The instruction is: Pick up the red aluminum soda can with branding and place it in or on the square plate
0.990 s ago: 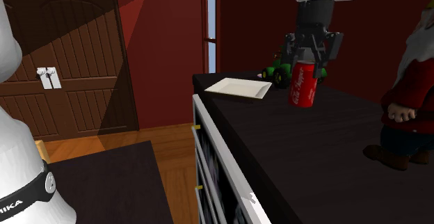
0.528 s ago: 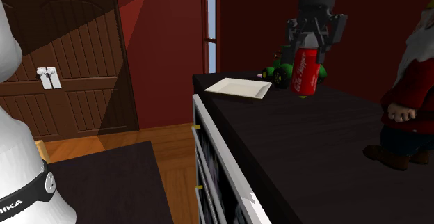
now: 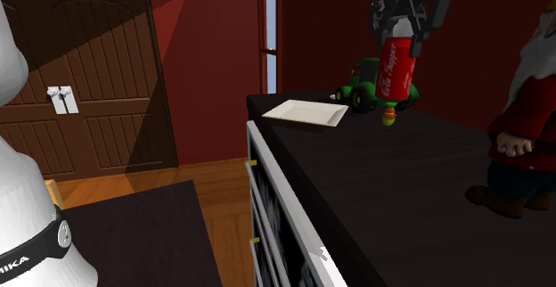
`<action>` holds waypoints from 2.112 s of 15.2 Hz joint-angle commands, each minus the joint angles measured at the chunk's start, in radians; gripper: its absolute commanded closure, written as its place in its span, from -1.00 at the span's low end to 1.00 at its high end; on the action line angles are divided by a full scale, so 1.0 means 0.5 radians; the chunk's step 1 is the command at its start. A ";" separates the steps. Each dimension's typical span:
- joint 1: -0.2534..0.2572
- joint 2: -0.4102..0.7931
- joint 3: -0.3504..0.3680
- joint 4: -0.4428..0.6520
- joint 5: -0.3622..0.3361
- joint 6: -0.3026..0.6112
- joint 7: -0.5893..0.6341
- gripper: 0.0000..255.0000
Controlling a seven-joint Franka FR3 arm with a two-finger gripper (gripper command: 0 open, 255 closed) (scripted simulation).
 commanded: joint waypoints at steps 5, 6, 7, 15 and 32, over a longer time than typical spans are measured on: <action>0.102 -0.139 0.065 -0.113 -0.016 -0.030 0.167 1.00; 0.127 -0.167 0.082 -0.140 -0.018 -0.033 0.210 1.00; 0.151 -0.194 0.100 -0.164 -0.020 -0.037 0.252 1.00; 0.342 -0.339 0.260 -0.264 -0.022 -0.091 0.602 1.00; 0.376 -0.302 0.291 -0.635 -0.029 0.314 0.681 1.00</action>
